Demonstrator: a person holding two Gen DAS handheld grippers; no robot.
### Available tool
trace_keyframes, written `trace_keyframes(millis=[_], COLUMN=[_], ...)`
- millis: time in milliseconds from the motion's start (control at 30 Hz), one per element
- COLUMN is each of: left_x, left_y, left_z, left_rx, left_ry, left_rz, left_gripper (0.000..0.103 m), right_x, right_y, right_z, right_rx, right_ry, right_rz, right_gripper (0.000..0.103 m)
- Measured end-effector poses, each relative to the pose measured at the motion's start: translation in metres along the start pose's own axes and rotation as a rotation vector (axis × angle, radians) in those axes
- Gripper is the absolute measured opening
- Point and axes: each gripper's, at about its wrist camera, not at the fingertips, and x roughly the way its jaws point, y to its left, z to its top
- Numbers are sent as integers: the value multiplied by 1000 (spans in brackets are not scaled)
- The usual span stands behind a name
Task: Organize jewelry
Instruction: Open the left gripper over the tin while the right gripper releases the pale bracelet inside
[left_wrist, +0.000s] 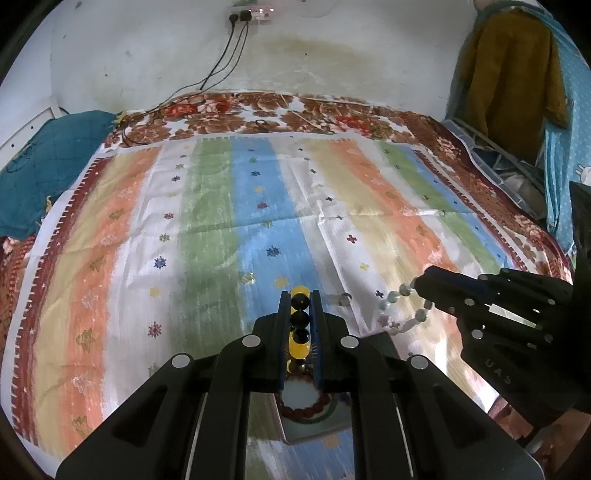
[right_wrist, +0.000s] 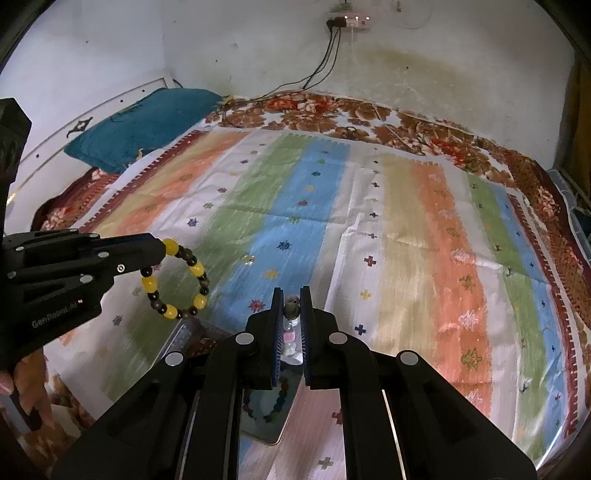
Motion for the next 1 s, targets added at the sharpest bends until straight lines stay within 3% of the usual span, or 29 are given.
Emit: trace_keyframes(millis=[533,700,867,900,933,1000], left_x=[-8,-5,-5,-4,-3,1], left_y=[-15,-11,0,2,4,7], left_z=[-17,-16,-15,-14,-14,-15], left_rx=[43,12,-34,-40,-48,-53], left_ry=[5,27,24,26,30,38], left_rz=[6,15,20,20,23,30], left_gripper=[10,10,23,26,31,35], right_x=[-7,-6,2,2,3,5], right_y=[9,7,-1,-3,-4,-6], right_z=[-16,-15,-15,-15,-15,-15], right_rx=[13,28,56,60,63,70], right_ry=[24,34,64,65,67,72], right_rz=[42,40,29,27,28,30], right_gripper=[10,10,11,16,29,34])
